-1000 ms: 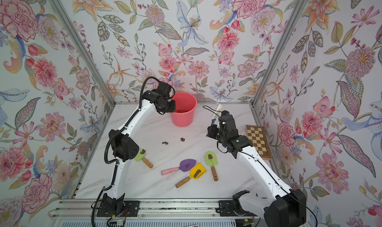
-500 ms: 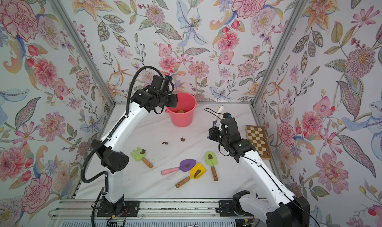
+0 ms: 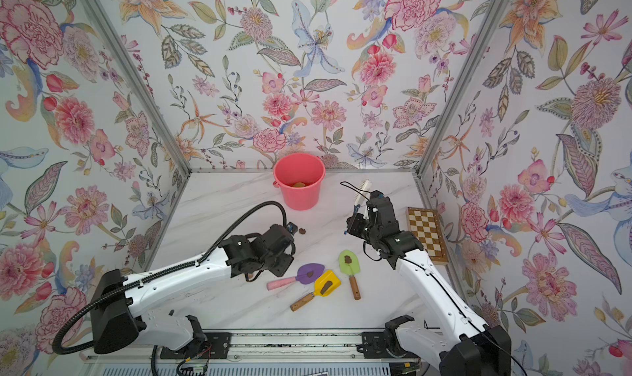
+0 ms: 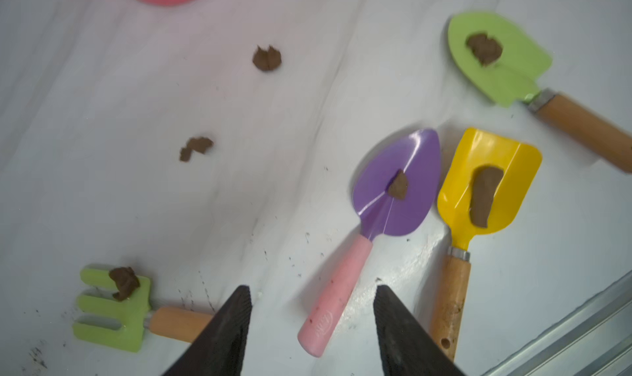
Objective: Brush the soil off the hand trowel and place it into the bucket
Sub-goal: Pick up the hand trowel from the center of the board.
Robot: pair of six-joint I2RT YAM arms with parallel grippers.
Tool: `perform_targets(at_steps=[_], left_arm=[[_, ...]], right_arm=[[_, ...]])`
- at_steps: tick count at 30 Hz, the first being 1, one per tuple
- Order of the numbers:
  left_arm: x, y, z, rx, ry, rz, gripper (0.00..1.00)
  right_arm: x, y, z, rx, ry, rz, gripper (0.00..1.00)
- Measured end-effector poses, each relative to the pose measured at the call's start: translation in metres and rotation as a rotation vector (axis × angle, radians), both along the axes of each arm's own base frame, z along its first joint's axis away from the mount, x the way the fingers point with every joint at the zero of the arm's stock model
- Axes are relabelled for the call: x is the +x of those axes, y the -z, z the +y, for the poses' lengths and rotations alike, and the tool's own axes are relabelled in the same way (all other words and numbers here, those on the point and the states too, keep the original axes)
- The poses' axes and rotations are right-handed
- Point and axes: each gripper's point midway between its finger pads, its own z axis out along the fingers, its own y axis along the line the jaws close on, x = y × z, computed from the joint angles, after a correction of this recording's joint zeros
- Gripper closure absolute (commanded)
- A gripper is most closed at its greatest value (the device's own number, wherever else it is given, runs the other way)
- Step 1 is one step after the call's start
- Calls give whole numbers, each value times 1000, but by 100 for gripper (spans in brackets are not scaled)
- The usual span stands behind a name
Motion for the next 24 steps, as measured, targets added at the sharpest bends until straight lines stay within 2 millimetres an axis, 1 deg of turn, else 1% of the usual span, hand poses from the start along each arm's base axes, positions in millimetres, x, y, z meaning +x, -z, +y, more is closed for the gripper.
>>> perform_targets(at_steps=[2,3,6,8,14,17,19,22,24], left_arm=[[-20,23,5,46,24,25,41],[-24,31,8,63,21,28,41],[-26,48,13,95,-1,33,41],[-24,54,13,101,-12,24,39],[-24,76,8,111,-12,35,40],[-26,84,10,120,-12,44,43],[-26,89,10,123,-17,50,47],[-28,99,11,136,-30,72,49],[-28,100,10,122,-49,76,51]], right_arm=[[-1,2,0,1,3,8,94],[-1,3,0,3,6,13,94],[-2,3,-1,9,13,19,94],[-2,4,-1,12,16,21,94],[-3,5,-1,17,22,30,94],[-3,8,-2,15,26,36,94],[-4,11,-2,13,28,43,94],[-6,15,-2,13,31,54,95],[-7,17,-2,14,32,60,95]])
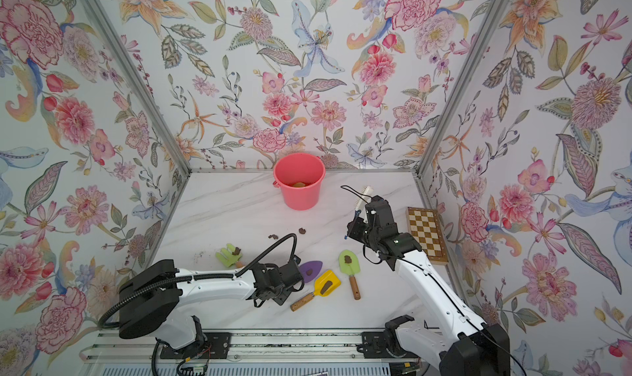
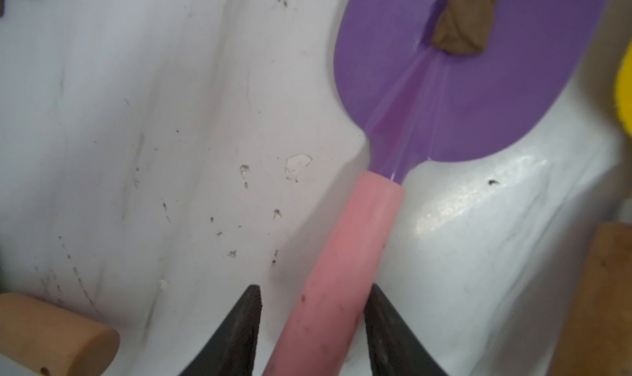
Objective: Brush the soil off the hand trowel and place it into the bucket
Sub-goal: Pick up the hand trowel from the center of the board.
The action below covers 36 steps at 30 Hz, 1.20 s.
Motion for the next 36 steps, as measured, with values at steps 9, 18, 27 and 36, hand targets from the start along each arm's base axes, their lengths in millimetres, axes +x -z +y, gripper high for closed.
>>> perform_targets(at_steps=[9,18,27,36], left_arm=[[-3,0,1,-56,-80,16,41],[-22,3,8,-98,-68,84,52],[-26,4,8,-98,-44,101,72],[-18,-23,7,-46,-42,93,93]], right_arm=[[-2,8,7,2,-9,21,95],[-4,16,19,-5,-40,42,95],[-4,17,28,-3,-48,39,95],[-13,44,47,-47,-175,137,96]])
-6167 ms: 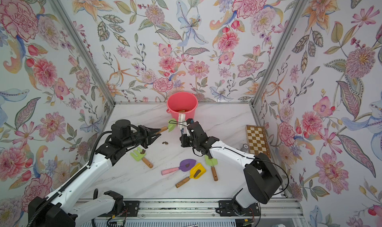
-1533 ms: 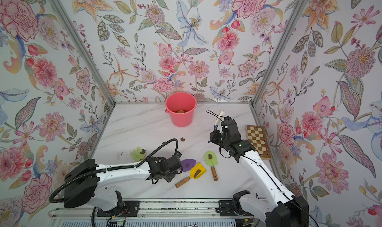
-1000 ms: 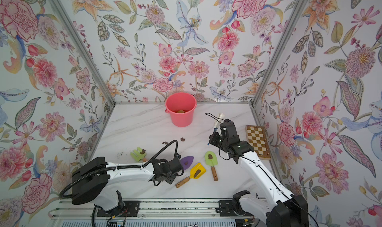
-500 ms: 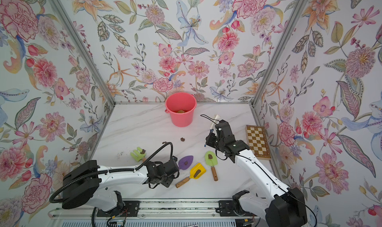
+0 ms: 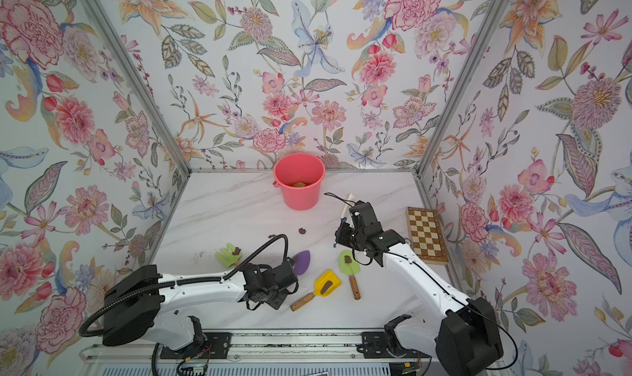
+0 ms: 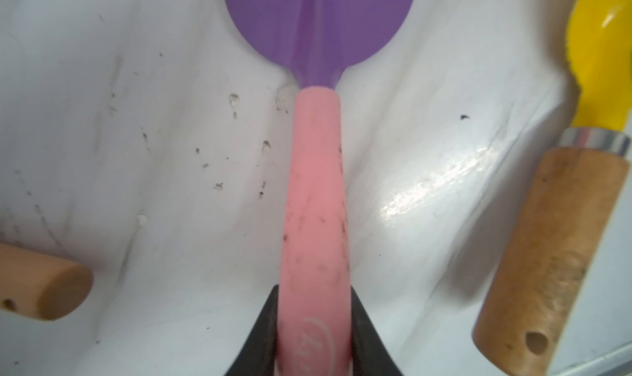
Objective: Brush the soil off the hand trowel and place it into the bucket
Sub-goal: Pick up the hand trowel from the center of the board, then brush off the soil from the hand trowel.
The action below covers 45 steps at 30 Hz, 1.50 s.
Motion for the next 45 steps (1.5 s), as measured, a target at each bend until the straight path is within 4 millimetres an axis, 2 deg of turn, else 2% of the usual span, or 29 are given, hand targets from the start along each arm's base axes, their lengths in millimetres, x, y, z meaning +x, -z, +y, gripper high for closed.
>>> perform_targets(at_steps=[4,8,12,20,27,30,35,40,43,45], left_arm=[[23,-31,-5,-4,14,-28,94],[48,-55,11,52,19,-52,94],[63,-74,24,120,59,-90,94],[64,-82,32,193,156,-113,95],[66,-88,36,202,165,-137,95],[66,-92,36,192,164,-145,95],[65,-103,37,163,159,-170,95],[65,-110,40,152,153,-192,96],[66,-112,42,160,146,-203,96],[66,-112,43,159,143,-204,96]], right_arm=[[-14,9,41,-34,-207,71,98],[-37,6,89,-2,-429,99,98],[-56,10,108,36,-557,154,99],[-68,21,121,27,-717,262,100],[-83,28,128,24,-791,324,100],[-85,38,130,3,-797,353,100],[-66,64,124,-70,-744,393,100],[-35,91,93,-158,-621,430,100],[-27,92,84,-176,-587,433,100],[-25,84,89,-172,-595,411,100]])
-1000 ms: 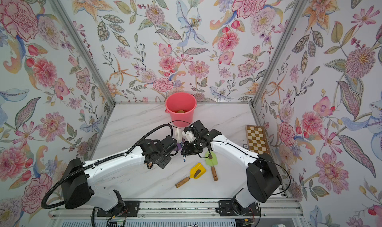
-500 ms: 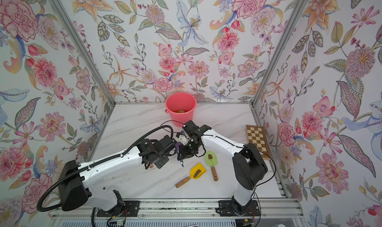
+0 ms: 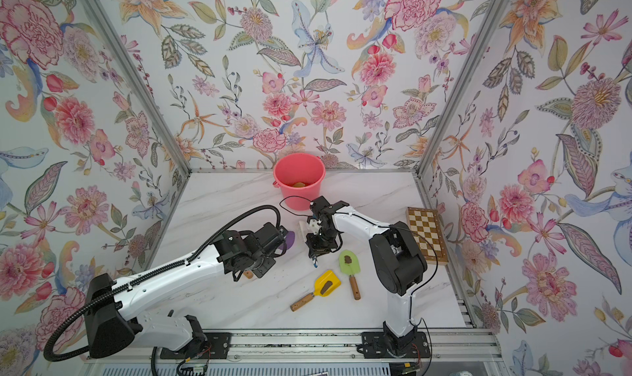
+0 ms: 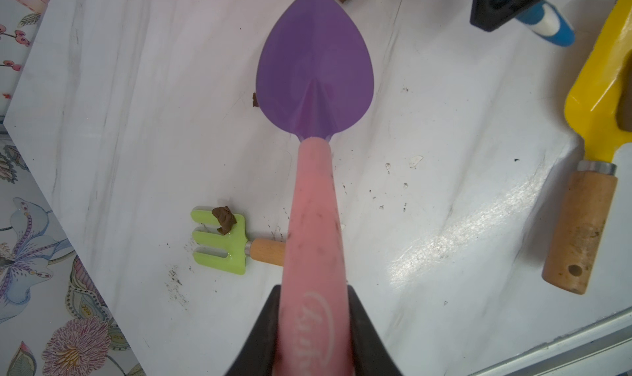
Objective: Brush the soil off the hand trowel and place it into the bucket
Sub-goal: Brush off the soil from the hand trowel.
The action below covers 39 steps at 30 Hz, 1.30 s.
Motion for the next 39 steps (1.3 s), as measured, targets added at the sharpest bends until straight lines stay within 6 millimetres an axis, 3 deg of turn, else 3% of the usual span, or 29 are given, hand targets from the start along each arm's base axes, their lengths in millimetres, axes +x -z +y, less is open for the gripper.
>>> perform_targets(at_steps=[8,11,15,24,29,32,35,39], left_arm=[[1,-1,1,1,-5,-6,97],[1,-1,0,0,-5,-8,98],[2,-3,0,-6,-5,-12,98],[-6,-42,10,-85,-4,-64,99],[-6,-61,10,-132,-28,-82,100],[-6,-63,11,-202,-100,-19,100],[1,-61,16,-347,-266,82,100],[25,-61,24,-698,-606,242,100]], right_arm=[[-29,-59,39,110,-88,-97,100],[-41,-55,53,120,-123,-75,100],[-45,-32,57,83,-137,-26,100],[-8,8,26,19,-47,30,100],[19,9,2,-2,17,-1,100],[33,-2,-7,0,57,-52,100],[48,-30,-10,53,111,-166,100],[55,-73,-7,192,208,-339,100]])
